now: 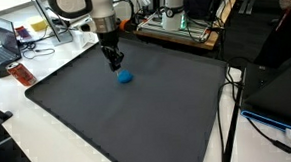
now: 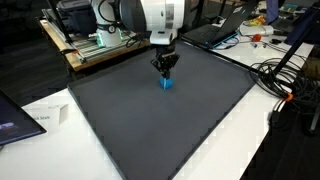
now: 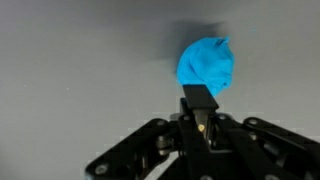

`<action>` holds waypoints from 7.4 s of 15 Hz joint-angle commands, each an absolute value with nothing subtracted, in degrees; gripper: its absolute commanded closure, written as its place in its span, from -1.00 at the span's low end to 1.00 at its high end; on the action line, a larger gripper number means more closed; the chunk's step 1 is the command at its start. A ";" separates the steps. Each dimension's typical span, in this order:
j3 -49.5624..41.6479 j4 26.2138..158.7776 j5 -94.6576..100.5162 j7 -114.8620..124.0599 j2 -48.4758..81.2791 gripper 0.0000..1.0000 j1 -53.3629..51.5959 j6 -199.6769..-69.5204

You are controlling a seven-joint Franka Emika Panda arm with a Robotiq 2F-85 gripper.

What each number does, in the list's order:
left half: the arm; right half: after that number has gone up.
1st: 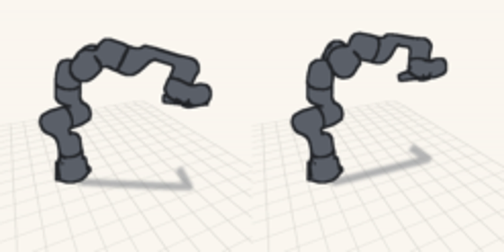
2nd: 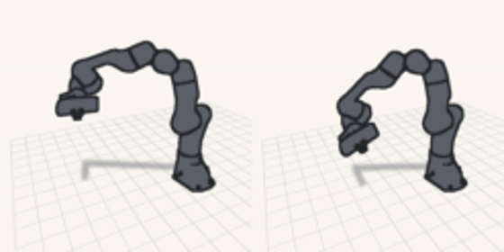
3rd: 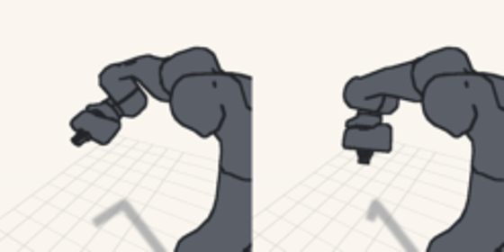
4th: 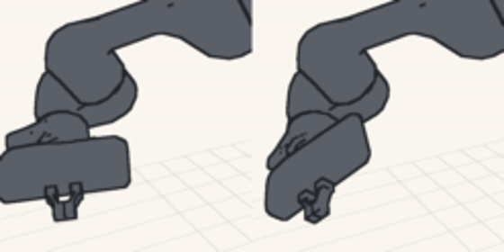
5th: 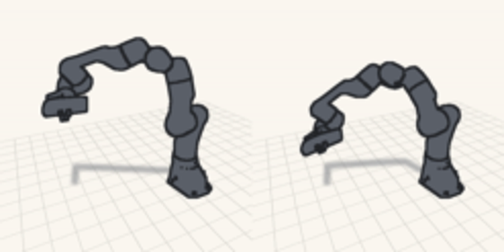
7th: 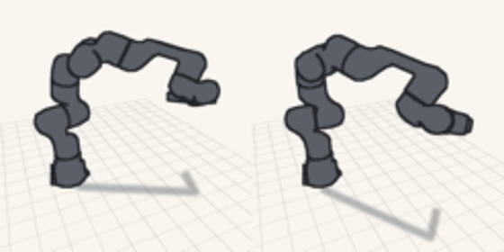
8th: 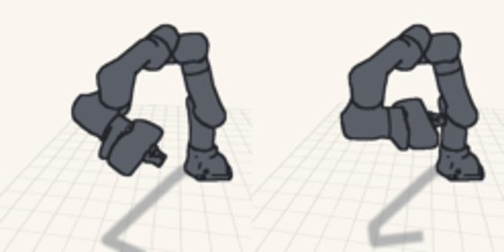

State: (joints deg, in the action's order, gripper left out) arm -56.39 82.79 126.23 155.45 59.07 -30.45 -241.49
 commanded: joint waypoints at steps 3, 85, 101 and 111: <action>-52.66 81.16 127.45 157.70 61.34 0.94 -28.56 -242.59; -3.97 93.60 109.15 121.42 54.13 0.94 28.77 -242.39; -7.51 93.15 101.44 115.76 58.42 0.94 25.56 -244.15; -7.42 93.52 101.01 114.83 58.60 0.94 24.64 -243.86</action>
